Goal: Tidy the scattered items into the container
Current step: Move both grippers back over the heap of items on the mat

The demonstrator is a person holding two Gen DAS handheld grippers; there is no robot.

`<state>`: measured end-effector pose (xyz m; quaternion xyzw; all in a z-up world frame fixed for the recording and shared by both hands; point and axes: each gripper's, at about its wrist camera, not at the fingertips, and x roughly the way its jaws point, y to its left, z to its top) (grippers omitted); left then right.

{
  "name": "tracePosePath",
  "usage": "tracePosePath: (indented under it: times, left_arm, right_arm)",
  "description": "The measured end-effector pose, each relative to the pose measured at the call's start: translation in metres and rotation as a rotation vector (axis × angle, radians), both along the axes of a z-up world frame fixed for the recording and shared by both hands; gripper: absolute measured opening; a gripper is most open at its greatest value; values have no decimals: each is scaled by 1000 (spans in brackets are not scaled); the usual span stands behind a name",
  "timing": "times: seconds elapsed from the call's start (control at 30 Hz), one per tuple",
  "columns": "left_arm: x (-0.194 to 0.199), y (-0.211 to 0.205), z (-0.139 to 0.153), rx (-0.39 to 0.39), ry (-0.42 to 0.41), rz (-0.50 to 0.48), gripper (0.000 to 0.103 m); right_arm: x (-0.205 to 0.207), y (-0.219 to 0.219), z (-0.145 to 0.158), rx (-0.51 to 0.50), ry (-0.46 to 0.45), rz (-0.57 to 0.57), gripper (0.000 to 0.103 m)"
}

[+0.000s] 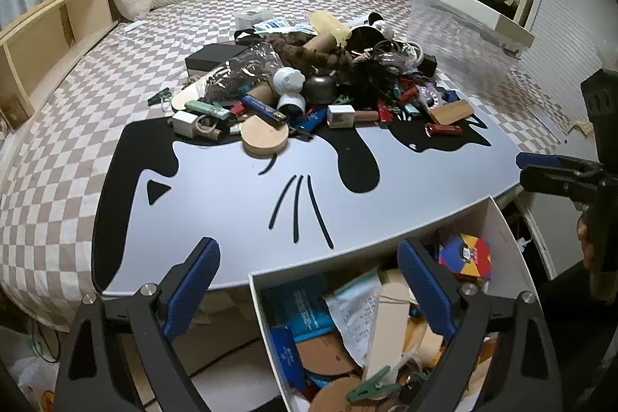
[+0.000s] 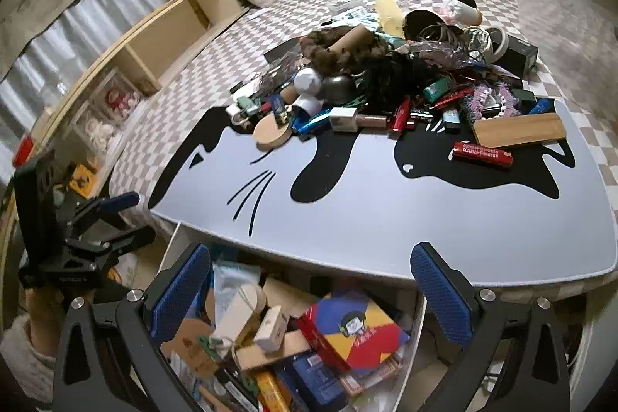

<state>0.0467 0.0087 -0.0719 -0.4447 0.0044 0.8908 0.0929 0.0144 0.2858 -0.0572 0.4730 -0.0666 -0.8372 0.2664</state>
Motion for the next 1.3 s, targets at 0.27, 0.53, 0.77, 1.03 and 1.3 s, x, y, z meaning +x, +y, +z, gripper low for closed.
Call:
tracePosePath:
  times: [0.27, 0.53, 0.77, 1.03, 1.3]
  left_arm:
    - [-20, -6, 3, -28, 34, 44, 102]
    - [-46, -15, 9, 11, 76, 61, 102]
    - [-77, -27, 13, 36, 83, 83, 102]
    - [-117, -47, 16, 57, 104, 120, 102]
    - [-159, -78, -10, 84, 40, 233, 102]
  right_arm:
    - [-29, 4, 8, 25, 66, -71, 103]
    - [-61, 11, 3, 104, 92, -134, 103]
    - [-93, 25, -11, 162, 88, -213, 103]
    - [-121, 44, -17, 146, 43, -292, 103]
    - [-141, 62, -27, 123, 8, -361, 103]
